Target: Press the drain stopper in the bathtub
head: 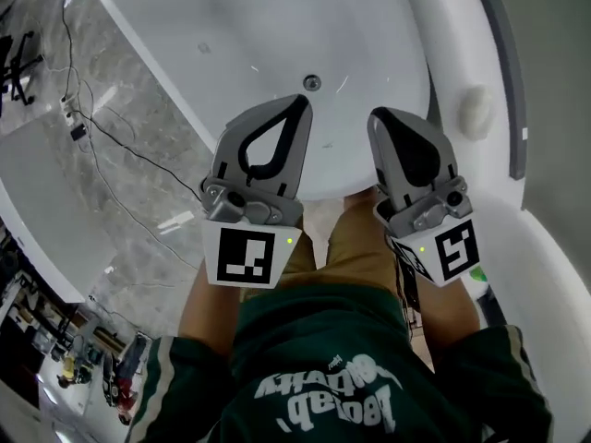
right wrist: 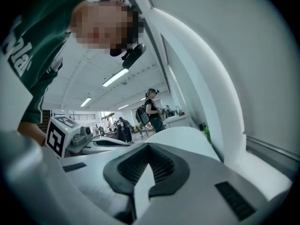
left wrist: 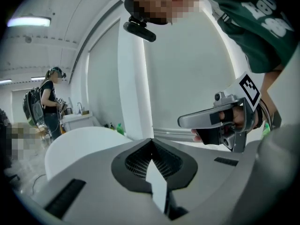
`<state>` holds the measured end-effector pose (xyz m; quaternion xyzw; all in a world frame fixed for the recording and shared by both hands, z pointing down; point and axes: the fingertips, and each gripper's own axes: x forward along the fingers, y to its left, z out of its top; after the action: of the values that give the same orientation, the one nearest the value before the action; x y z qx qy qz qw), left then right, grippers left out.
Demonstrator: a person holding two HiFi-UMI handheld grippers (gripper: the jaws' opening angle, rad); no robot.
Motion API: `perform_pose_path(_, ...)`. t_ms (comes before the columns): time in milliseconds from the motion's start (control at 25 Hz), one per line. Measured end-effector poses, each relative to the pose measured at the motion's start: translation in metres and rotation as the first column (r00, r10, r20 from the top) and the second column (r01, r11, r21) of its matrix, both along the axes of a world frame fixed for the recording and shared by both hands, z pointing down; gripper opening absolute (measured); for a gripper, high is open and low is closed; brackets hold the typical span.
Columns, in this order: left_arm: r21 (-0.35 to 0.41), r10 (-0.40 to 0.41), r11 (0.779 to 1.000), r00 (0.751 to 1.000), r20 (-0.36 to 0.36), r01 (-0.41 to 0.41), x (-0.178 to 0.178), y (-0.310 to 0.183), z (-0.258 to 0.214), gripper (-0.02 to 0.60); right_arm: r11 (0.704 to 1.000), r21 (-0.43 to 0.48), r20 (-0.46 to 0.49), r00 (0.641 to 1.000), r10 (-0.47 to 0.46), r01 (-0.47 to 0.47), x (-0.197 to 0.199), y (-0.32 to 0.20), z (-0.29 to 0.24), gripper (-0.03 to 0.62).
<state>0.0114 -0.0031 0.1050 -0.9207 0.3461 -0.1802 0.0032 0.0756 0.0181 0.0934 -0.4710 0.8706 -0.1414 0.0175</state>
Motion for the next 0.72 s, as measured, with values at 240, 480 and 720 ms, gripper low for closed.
perform_pose_path(240,-0.148,-0.048,0.987,0.994,0.103,0.063,-0.016,0.021,0.146,0.005,0.982,-0.114,0.015,0.989,-0.148,0.149,-0.019,0.005,0.106,0.013)
perform_pose_path(480,-0.334,-0.114,0.928,0.979,0.168,0.165,-0.019,0.034,0.289,0.005,0.978,-0.145,-0.013,0.988,-0.156,0.152,-0.007,-0.001,0.183,0.012)
perform_pose_path(720,-0.395,-0.063,0.906,0.972,0.228,0.151,-0.014,0.028,0.405,0.005,0.989,-0.117,-0.071,0.993,-0.096,0.087,0.002,-0.013,0.24,0.012)
